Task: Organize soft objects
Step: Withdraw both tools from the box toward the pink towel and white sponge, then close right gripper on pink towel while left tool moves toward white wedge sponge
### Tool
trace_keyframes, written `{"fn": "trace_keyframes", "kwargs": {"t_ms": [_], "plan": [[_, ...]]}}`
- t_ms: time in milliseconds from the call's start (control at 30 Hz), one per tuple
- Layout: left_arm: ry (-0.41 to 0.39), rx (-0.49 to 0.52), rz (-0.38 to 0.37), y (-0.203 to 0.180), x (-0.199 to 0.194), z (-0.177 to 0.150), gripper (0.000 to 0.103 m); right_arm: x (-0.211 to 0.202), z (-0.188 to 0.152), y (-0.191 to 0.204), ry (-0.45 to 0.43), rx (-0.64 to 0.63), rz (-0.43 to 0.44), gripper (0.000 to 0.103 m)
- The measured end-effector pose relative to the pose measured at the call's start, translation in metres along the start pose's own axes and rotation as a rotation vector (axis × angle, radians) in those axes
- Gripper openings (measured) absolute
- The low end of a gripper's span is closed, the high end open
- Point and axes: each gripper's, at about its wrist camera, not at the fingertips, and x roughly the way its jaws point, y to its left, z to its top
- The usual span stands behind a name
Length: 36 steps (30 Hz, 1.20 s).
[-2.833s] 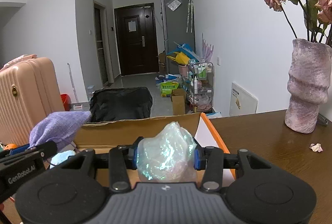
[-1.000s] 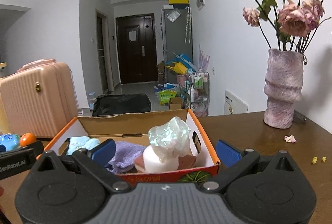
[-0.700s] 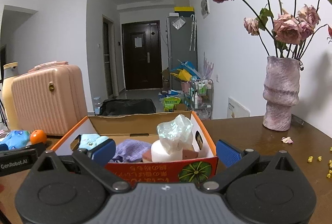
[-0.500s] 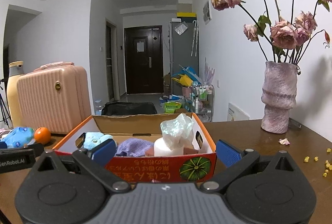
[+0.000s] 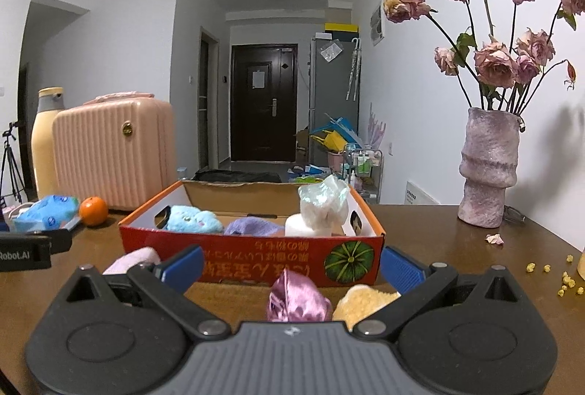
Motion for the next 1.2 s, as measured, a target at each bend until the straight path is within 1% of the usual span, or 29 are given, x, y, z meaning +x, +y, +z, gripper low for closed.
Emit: {"fn": "trace_keyframes", "kwargs": {"t_ms": [333, 533, 667, 933, 1200], "plan": [[0.019, 0.023, -0.032, 0.011, -0.019, -0.011, 0.103, -0.014, -0.013, 0.007, 0.026, -0.012, 0.026, 0.103], [0.026, 0.016, -0.047, 0.020, -0.022, -0.012, 0.103, -0.015, -0.018, 0.022, 0.037, -0.033, 0.041, 0.103], [0.032, 0.018, -0.052, 0.027, -0.022, -0.013, 0.103, -0.010, -0.021, 0.035, 0.053, -0.057, 0.058, 0.103], [0.052, 0.025, -0.055, 0.042, -0.016, -0.015, 0.103, 0.007, -0.026, 0.060, 0.110, -0.056, 0.137, 0.103], [0.071, 0.019, -0.041, 0.059, -0.007, -0.015, 0.103, 0.022, -0.027, 0.085, 0.127, -0.062, 0.179, 0.103]]}}
